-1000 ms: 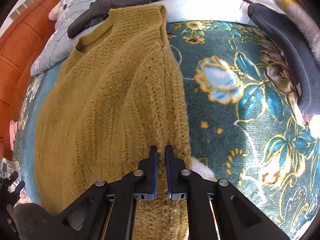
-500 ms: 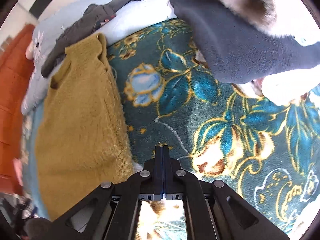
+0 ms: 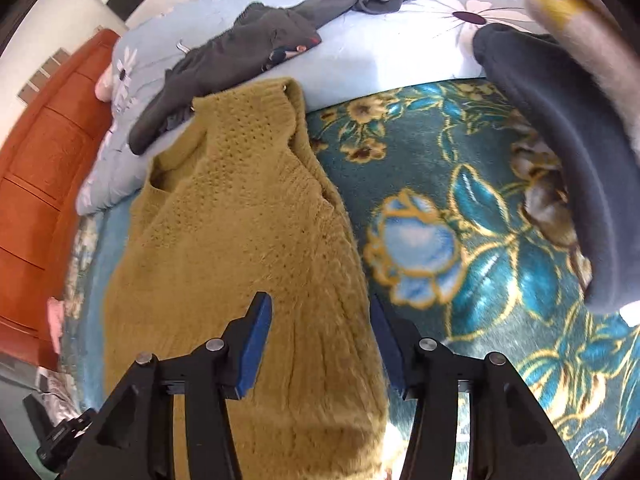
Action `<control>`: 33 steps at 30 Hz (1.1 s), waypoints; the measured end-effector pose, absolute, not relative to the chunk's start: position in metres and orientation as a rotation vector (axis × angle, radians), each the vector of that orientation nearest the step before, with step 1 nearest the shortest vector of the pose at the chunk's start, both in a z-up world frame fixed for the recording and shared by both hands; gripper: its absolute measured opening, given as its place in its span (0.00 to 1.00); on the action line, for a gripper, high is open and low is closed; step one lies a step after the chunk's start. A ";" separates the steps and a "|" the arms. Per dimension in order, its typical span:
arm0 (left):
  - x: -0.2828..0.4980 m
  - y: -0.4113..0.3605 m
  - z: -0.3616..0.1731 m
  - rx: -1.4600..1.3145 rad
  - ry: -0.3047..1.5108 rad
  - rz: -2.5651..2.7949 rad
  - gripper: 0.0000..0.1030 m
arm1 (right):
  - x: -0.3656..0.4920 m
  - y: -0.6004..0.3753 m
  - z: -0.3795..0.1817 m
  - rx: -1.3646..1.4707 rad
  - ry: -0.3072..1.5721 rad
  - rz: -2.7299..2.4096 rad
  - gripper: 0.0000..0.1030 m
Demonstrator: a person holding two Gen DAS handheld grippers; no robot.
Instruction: Fold clothes
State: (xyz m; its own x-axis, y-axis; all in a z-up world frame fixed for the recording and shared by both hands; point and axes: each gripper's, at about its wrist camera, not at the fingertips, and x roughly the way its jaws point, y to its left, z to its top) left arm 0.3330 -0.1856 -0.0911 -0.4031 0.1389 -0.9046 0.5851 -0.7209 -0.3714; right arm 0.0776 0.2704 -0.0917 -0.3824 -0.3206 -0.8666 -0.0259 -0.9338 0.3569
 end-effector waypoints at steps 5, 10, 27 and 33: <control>0.331 -0.190 -0.092 1.511 1.000 -2.203 0.70 | 0.072 0.265 -0.105 1.730 -0.444 -2.401 0.19; 0.328 -0.195 -0.094 1.532 0.981 -2.214 0.70 | 0.072 0.280 -0.094 1.679 -0.295 -2.472 0.09; 0.319 -0.181 -0.126 1.672 1.120 -2.239 0.70 | 0.138 0.340 -0.094 1.641 -0.710 -2.340 0.50; 0.319 -0.168 -0.128 1.750 1.074 -2.295 0.69 | 0.218 0.352 -0.115 1.736 -0.798 -2.203 0.51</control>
